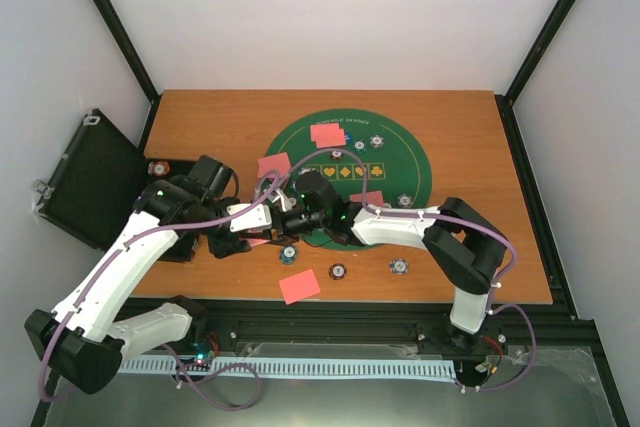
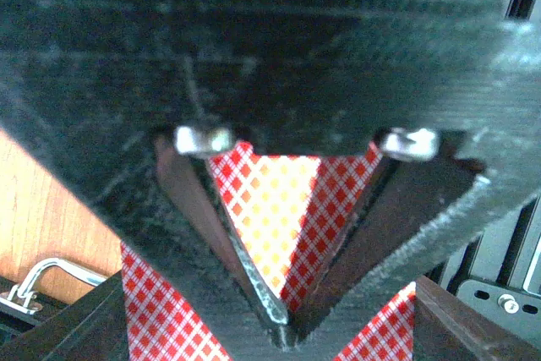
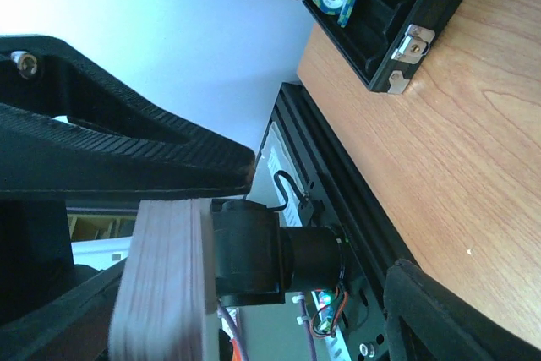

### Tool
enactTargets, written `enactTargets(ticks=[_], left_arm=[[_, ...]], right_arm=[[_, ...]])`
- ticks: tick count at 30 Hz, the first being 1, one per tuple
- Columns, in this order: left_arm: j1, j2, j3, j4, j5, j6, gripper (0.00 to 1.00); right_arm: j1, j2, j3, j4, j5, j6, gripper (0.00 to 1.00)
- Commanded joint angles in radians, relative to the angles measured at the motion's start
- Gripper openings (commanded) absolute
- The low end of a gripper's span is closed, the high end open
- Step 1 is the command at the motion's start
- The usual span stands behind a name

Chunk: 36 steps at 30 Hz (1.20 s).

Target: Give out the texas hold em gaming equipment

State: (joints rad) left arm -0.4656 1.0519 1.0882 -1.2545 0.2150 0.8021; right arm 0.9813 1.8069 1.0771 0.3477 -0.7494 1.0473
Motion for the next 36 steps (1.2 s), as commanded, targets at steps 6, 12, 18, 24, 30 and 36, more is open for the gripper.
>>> enactTargets(ticks=[6,12,18,24,30,36], left_arm=[[0.000,0.001,0.024,-0.006,0.014,0.028,0.12],[0.001,0.002,0.027,-0.007,0.021,0.027,0.12],[0.001,0.003,0.027,-0.005,0.020,0.025,0.12],[0.001,-0.001,0.018,-0.002,0.016,0.026,0.12],[0.001,-0.001,0.012,0.004,0.013,0.026,0.12],[0.001,-0.005,0.009,0.006,0.011,0.027,0.12]], right_arm=[[-0.040,0.012,-0.075,0.058,-0.006,0.031,0.61],[-0.064,-0.051,-0.149,0.024,0.008,0.003,0.57],[-0.071,-0.094,-0.169,-0.011,0.019,-0.017,0.53],[-0.080,-0.154,-0.156,-0.118,0.049,-0.064,0.41],[-0.087,-0.194,-0.138,-0.203,0.065,-0.102,0.29],[-0.095,-0.219,-0.130,-0.248,0.074,-0.117,0.14]])
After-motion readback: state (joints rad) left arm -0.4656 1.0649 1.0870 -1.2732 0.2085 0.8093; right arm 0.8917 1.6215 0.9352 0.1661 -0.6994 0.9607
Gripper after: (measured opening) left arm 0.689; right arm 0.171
